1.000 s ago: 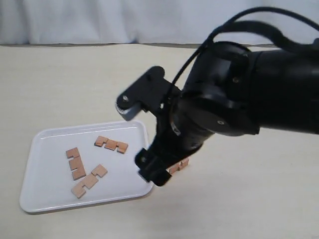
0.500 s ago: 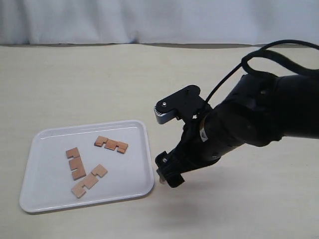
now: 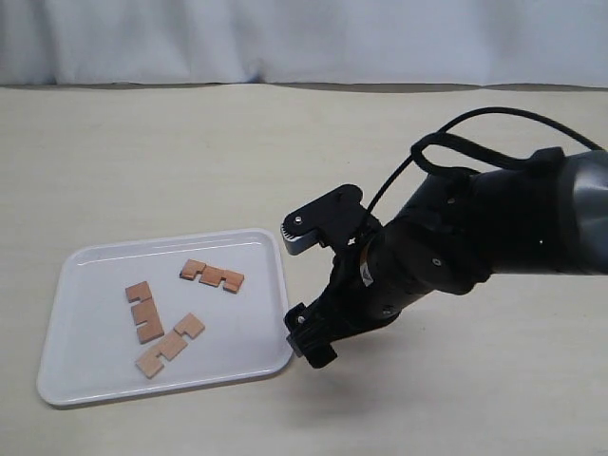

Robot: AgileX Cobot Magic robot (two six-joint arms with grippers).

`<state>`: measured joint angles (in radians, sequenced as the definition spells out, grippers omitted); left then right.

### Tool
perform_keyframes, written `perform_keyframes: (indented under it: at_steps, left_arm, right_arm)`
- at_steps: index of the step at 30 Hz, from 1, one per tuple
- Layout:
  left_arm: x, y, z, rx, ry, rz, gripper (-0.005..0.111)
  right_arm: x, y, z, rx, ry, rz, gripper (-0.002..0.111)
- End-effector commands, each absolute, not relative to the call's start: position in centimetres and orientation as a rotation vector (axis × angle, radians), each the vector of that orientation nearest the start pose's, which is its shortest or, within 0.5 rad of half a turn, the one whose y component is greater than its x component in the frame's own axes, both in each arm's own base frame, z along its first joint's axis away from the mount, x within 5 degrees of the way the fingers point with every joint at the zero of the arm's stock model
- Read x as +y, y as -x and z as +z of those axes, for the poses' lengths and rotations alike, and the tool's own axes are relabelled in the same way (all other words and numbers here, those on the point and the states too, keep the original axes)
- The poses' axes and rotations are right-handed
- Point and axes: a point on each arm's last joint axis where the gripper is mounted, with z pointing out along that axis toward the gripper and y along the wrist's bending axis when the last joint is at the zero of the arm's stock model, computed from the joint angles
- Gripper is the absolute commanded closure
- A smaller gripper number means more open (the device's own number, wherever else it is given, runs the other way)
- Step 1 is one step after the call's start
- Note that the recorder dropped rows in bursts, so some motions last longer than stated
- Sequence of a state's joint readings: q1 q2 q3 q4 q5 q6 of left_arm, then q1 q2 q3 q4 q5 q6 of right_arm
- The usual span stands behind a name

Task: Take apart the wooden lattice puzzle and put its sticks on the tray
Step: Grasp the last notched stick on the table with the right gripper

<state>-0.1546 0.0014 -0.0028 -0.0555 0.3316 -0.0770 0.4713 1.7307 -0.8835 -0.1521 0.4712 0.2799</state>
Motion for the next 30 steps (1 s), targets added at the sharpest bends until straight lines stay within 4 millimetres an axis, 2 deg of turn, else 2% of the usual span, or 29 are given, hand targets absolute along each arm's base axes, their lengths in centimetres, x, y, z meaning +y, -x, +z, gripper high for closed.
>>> perform_keyframes:
  at_steps: [1,15,21,30]
  left_arm:
    - [-1.0,-5.3,18.4,1.811,-0.031,-0.221,0.107]
    - [-1.0,-5.3,18.4,1.811,-0.031,-0.221,0.107]
    - [-1.0,-5.3,18.4,1.811,-0.031,-0.221,0.107]
    - [-1.0,-5.3,18.4,1.811,-0.031,-0.221,0.107]
  right_arm:
    - [13.5,-28.2,15.4,2.725,0.444,0.060,0.000]
    - [13.5,-28.5,15.5,2.701,0.450,0.064,0.000]
    - [13.5,-28.5,14.3,2.739,0.463,0.043,0.000]
    - [13.5,-28.6,13.9,2.740,0.477,0.035,0.000]
